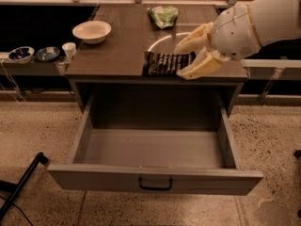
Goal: Place rxbar chocolate into top drawer
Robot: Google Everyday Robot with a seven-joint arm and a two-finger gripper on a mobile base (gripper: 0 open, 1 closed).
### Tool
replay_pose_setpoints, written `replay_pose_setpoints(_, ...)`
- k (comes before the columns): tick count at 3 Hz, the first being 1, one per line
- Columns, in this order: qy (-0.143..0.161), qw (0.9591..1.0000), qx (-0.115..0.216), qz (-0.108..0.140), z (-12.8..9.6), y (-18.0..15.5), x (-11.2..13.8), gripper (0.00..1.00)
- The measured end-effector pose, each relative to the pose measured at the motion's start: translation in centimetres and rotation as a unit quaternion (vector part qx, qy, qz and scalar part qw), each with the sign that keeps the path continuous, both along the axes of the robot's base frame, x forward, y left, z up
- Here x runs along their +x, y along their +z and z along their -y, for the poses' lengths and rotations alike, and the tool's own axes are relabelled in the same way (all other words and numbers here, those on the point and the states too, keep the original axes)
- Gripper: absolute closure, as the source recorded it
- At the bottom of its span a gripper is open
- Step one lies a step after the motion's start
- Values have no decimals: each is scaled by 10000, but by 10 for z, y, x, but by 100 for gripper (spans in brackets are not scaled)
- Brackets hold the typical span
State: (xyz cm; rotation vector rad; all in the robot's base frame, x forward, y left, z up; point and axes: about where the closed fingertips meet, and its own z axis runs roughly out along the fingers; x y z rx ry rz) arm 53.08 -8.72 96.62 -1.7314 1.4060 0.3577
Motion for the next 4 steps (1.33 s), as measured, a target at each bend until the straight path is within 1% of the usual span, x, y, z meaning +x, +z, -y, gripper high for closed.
replay_pose_setpoints(1,-118,9995,0,-290,-16,-47,13,100)
replay_pose_setpoints(2,-256,9953,-79,-927,-63,-192,29,100)
replay_pose_setpoints(3,-299,9907,-124,-1323,-84,-267,31,100)
replay_pose_setpoints(4,-444,9850,-38,-1668,-90,-317,32,85)
